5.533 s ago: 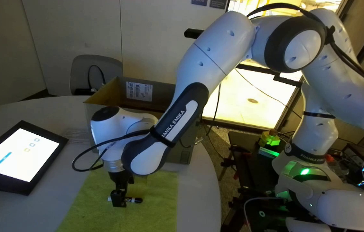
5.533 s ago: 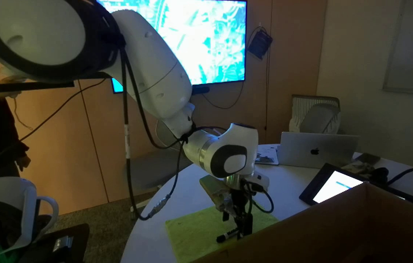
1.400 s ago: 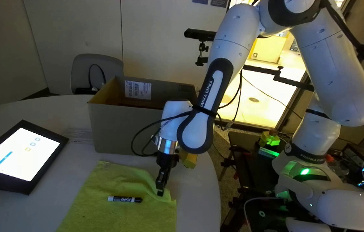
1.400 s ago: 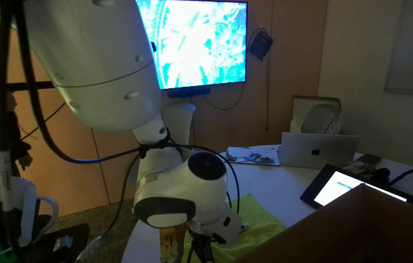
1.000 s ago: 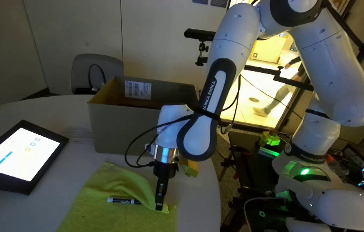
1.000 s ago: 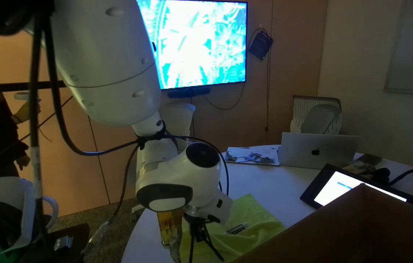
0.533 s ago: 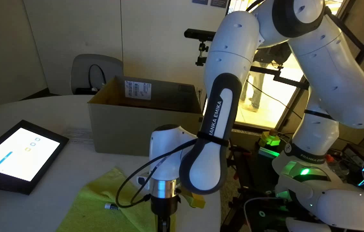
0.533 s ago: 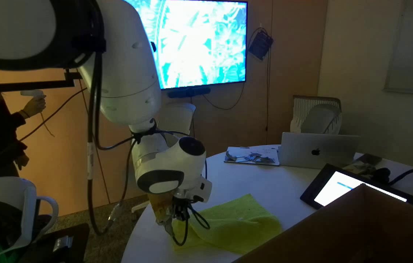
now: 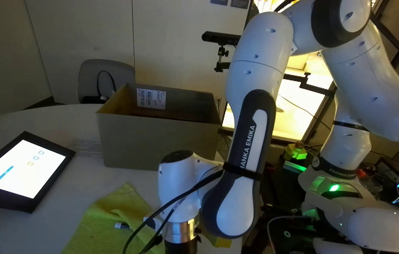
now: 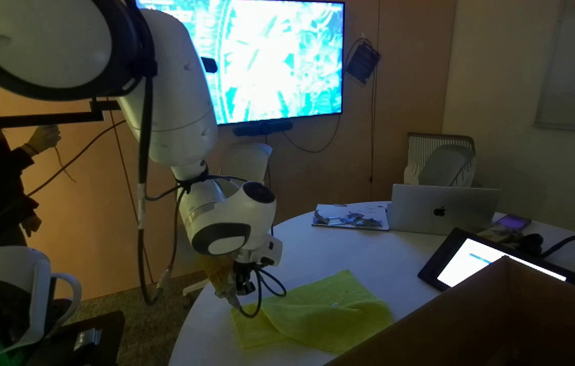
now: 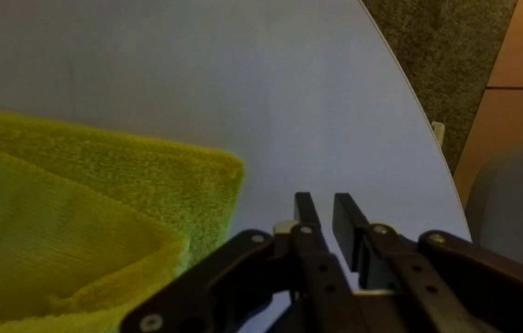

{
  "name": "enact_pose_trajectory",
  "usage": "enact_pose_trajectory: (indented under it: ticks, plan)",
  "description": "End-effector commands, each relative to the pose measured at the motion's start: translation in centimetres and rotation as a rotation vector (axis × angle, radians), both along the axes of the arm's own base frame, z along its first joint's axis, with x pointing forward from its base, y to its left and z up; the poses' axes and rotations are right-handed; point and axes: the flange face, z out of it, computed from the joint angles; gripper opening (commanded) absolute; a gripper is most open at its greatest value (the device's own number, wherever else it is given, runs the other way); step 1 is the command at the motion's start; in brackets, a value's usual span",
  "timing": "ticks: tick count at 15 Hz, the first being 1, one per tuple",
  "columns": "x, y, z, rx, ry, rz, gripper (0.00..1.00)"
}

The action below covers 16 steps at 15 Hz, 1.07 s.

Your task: Put the marker on the towel, fold the towel twice, put the towel inside the box

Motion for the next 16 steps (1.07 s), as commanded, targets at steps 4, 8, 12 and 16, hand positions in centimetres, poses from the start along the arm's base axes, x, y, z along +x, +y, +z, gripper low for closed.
enact_pose_trajectory:
  ticks: [4,8,12,16]
  plan:
    - [5.9,-3.8,4.5,-0.001,-0.132,-0.093,0.72]
    - [11.0,-8.7,6.3,-0.047,-0.212,-0.231,1.00]
    - [14.9,-13.2,5.3,-0.145,-0.245,-0.358,1.00]
    - [17.0,-16.0,2.5,-0.247,-0.224,-0.451,1.00]
